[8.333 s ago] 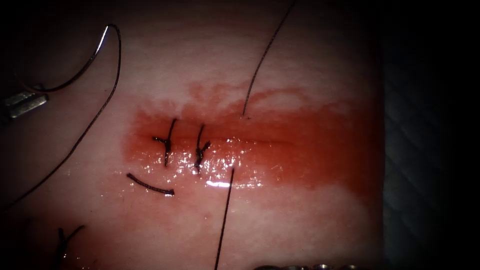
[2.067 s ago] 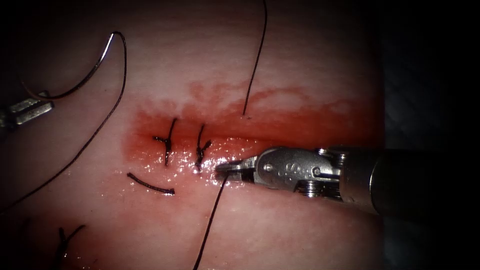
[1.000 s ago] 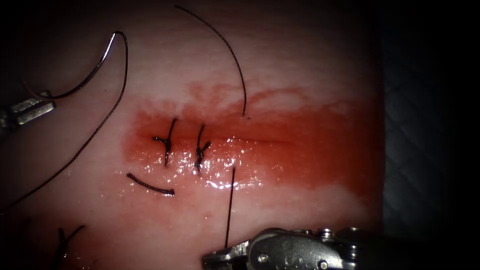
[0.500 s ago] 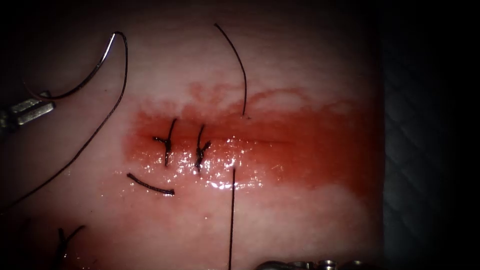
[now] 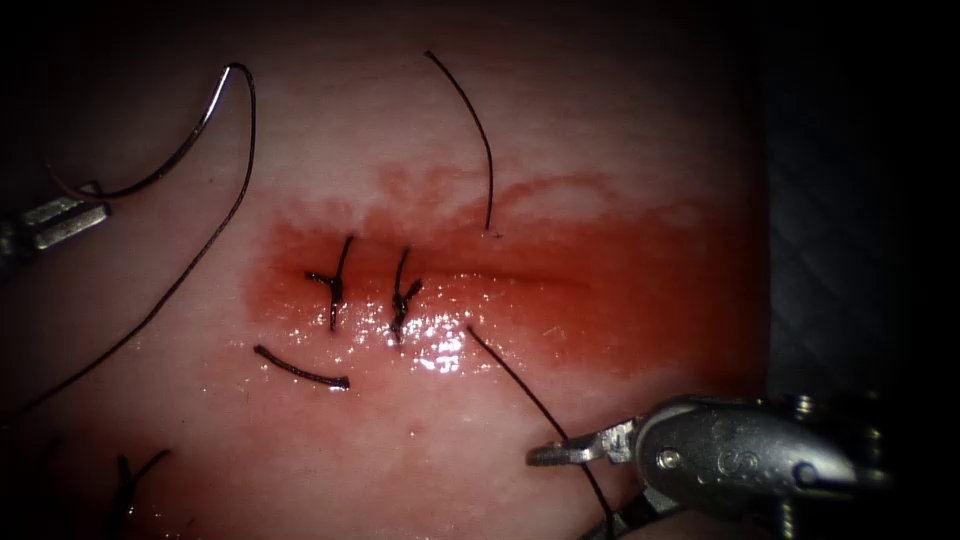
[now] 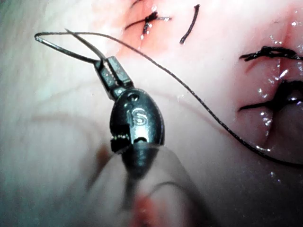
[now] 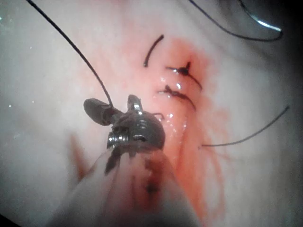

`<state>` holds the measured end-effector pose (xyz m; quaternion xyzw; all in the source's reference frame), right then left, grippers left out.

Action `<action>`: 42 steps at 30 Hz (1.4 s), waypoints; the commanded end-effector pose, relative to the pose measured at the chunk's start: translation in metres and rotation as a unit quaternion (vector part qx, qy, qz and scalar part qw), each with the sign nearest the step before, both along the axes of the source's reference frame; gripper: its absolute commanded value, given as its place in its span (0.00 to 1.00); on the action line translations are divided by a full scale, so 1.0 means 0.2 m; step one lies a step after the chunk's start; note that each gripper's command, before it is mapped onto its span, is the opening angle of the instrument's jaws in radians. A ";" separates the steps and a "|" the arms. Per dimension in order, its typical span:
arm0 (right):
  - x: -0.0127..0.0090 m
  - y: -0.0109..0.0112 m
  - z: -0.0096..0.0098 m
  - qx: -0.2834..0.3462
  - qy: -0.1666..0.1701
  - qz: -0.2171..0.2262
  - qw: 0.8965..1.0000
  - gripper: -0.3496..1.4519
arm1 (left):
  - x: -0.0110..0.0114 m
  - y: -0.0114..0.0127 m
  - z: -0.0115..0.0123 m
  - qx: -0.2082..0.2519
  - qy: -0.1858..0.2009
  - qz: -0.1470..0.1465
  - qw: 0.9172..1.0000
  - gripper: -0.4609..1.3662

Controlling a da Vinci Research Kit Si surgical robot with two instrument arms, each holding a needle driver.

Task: Wound Closure
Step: Pull the suture through the tissue with the right needle driver until a short bit remains atop the cut

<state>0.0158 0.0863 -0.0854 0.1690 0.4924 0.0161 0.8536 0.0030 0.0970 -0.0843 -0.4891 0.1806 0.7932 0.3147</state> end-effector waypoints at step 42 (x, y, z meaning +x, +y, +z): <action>0.021 0.024 0.070 -0.011 0.031 0.107 0.994 0.90 | -0.011 -0.002 0.012 -0.005 0.007 0.013 1.000 0.06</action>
